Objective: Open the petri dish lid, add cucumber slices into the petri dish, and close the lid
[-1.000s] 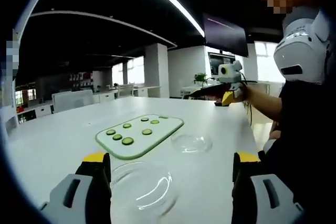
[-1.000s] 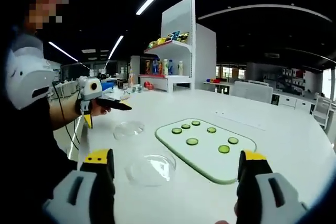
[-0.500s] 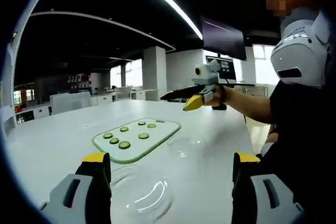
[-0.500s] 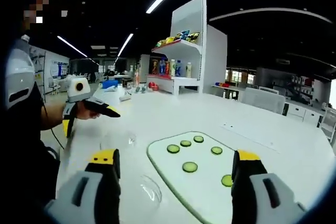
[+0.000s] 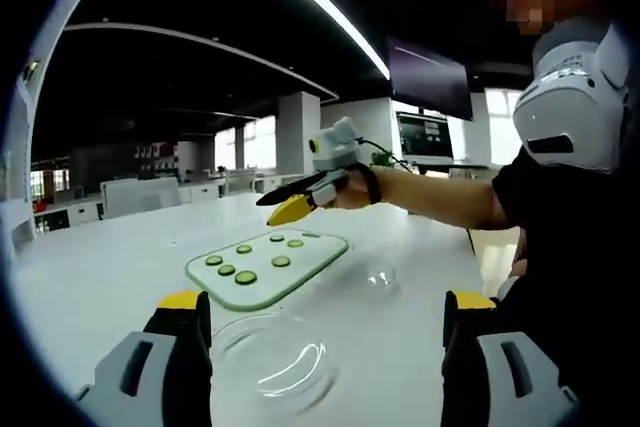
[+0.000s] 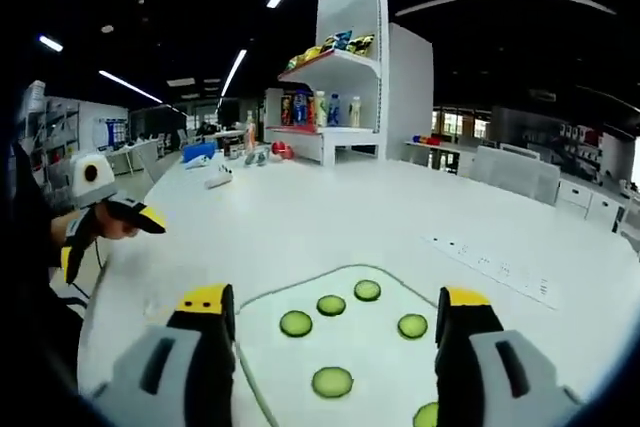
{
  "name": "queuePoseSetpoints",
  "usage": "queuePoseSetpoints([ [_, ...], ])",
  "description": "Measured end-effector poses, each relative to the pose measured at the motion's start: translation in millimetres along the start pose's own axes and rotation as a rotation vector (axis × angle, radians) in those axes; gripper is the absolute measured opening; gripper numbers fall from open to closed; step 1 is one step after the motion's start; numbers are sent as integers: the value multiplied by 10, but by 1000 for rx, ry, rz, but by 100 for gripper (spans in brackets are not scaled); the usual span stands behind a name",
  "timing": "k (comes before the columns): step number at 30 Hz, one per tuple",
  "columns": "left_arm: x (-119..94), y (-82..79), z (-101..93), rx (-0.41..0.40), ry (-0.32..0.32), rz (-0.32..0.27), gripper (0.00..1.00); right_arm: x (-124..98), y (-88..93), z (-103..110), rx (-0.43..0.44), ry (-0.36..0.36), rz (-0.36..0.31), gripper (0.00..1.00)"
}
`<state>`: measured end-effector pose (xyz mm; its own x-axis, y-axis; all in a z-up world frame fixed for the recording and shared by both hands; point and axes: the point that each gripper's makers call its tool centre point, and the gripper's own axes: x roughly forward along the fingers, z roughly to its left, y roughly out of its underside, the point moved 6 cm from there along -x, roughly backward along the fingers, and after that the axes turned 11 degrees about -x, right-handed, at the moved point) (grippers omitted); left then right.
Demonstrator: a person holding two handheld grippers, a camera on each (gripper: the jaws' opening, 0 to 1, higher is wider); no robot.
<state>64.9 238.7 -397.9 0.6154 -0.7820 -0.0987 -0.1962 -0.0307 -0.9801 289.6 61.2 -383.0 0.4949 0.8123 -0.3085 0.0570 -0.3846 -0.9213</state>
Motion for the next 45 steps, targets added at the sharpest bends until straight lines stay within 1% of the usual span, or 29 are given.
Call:
queuePoseSetpoints([
  [3,-16,-28,11,7,-8,-7,95,174,-25,-38,-18,-7,23,76],
  [5,-40,-53,3,32,-20,-13,95,284,-10,-63,-20,-5,52,71],
  [6,-51,-58,-4,37,-21,-16,95,347,27,-74,4,-6,85,69],
  [9,-77,-68,-1,29,-20,-22,95,456,44,-96,36,-1,88,61],
  [11,-93,-66,6,28,-24,-24,95,534,76,-114,61,7,101,58],
  [15,-139,-58,5,30,-30,-19,95,717,263,-204,48,49,175,50],
  [16,-147,-58,-3,27,-29,-23,95,750,306,-207,41,52,184,48],
  [18,-151,-48,-15,24,-27,-29,95,774,360,-170,35,56,190,47],
  [20,-153,-35,-26,27,-29,-30,95,801,411,-156,60,54,192,45],
  [25,-163,-29,-37,25,-24,-36,95,856,466,-130,76,67,201,38],
  [27,-169,-27,-39,24,-23,-37,95,854,461,-100,74,62,201,36],
  [29,-174,-27,-39,23,-20,-40,95,857,435,-63,47,55,192,35],
  [32,-178,-17,-40,22,-21,-38,95,858,413,-42,31,58,195,31],
  [33,-180,-11,-37,24,-23,-34,95,891,423,-98,28,55,195,30],
  [38,-182,-14,-39,32,-24,-31,95,912,413,-62,28,37,195,30],
  [45,-190,-14,-54,34,-22,-28,95,926,425,-26,20,29,212,26],
])
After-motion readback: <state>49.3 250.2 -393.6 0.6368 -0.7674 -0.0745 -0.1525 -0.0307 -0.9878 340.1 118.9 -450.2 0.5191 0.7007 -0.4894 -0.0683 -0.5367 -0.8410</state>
